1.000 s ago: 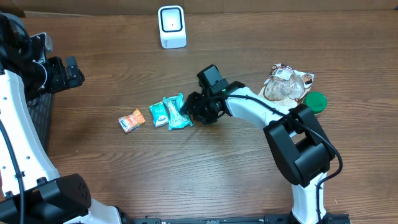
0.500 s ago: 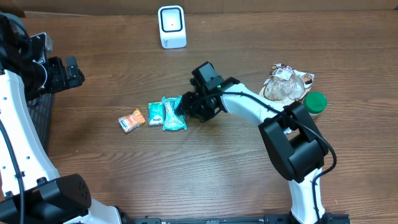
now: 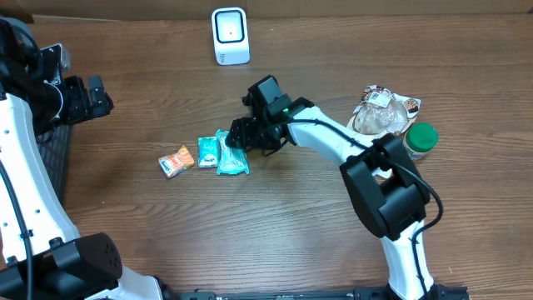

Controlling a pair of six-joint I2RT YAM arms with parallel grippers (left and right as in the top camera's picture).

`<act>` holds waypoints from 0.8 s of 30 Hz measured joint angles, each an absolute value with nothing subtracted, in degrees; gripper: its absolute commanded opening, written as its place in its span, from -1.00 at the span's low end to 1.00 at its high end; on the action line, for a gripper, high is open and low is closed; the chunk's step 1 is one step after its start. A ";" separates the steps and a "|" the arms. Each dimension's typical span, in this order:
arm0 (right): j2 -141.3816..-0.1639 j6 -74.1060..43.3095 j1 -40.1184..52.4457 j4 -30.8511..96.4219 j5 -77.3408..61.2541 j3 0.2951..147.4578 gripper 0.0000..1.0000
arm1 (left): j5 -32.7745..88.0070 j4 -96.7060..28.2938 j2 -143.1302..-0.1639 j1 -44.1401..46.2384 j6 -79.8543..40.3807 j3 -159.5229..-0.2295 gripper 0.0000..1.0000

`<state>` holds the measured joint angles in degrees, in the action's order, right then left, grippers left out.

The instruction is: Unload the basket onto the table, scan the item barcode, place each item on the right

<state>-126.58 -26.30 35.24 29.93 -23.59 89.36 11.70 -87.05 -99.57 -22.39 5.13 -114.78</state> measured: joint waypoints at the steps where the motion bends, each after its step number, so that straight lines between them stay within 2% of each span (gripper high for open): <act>1: -126.87 -26.11 35.64 29.54 -23.55 89.67 0.33 | 11.70 -87.05 -99.57 -22.39 5.13 -114.78 0.99; 3: -127.42 -25.89 36.93 29.19 -22.83 90.39 0.31 | 11.70 -87.05 -99.57 -22.39 5.13 -114.78 0.99; 5: -127.92 -25.61 38.09 29.04 -21.98 91.00 0.00 | 11.73 -87.05 -99.57 -22.39 5.13 -114.78 0.99; 8: -128.77 -25.47 39.40 29.21 -20.53 91.57 -0.60 | 11.70 -87.05 -99.57 -22.39 5.13 -114.78 0.99; 12: -128.86 -25.43 39.51 30.44 -20.10 92.16 -0.90 | 11.70 -87.05 -99.57 -22.39 5.15 -114.78 0.99; 18: -128.86 -25.63 39.44 32.14 -19.90 92.95 -0.92 | 11.73 -87.05 -99.57 -22.39 5.13 -114.78 0.99; 24: -128.73 -22.61 38.22 43.83 -18.57 97.08 -0.92 | 11.73 -87.05 -99.57 -22.39 5.13 -114.78 0.99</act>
